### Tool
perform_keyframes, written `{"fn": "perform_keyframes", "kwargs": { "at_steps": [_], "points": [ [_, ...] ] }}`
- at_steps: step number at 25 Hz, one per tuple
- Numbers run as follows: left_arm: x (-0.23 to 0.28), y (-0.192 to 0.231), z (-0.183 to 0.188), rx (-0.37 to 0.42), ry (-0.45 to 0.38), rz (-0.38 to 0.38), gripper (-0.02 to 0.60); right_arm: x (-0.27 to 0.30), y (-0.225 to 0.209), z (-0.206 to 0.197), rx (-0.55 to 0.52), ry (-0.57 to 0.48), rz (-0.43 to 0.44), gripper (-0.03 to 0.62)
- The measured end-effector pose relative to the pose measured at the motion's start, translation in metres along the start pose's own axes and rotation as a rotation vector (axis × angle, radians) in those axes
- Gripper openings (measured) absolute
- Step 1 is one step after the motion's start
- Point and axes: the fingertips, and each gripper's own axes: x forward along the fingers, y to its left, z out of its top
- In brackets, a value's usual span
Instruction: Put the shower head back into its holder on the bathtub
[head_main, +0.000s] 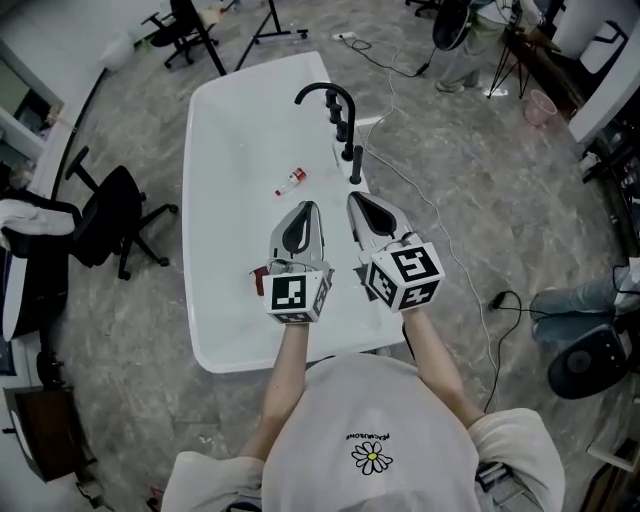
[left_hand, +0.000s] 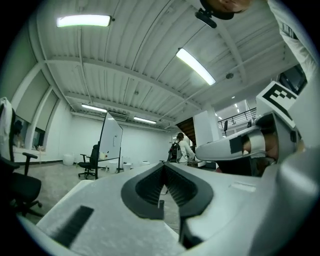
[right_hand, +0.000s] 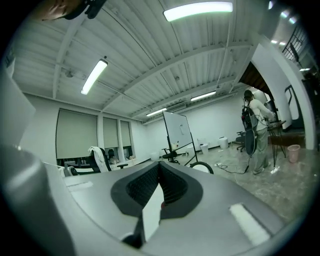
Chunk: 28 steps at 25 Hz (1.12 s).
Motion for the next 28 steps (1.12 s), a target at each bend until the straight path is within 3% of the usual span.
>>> {"fn": "perform_keyframes", "kwargs": {
  "at_steps": [15, 28],
  "points": [
    [-0.023, 0.001, 0.023, 0.026, -0.019, 0.044, -0.003, -0.017, 0.028, -0.002, -0.063, 0.011, 0.066, 0.005],
    [-0.036, 0.001, 0.018, 0.004, -0.002, 0.074, -0.003, -0.032, 0.032, -0.01, -0.031, 0.027, 0.1, 0.005]
  ]
}}
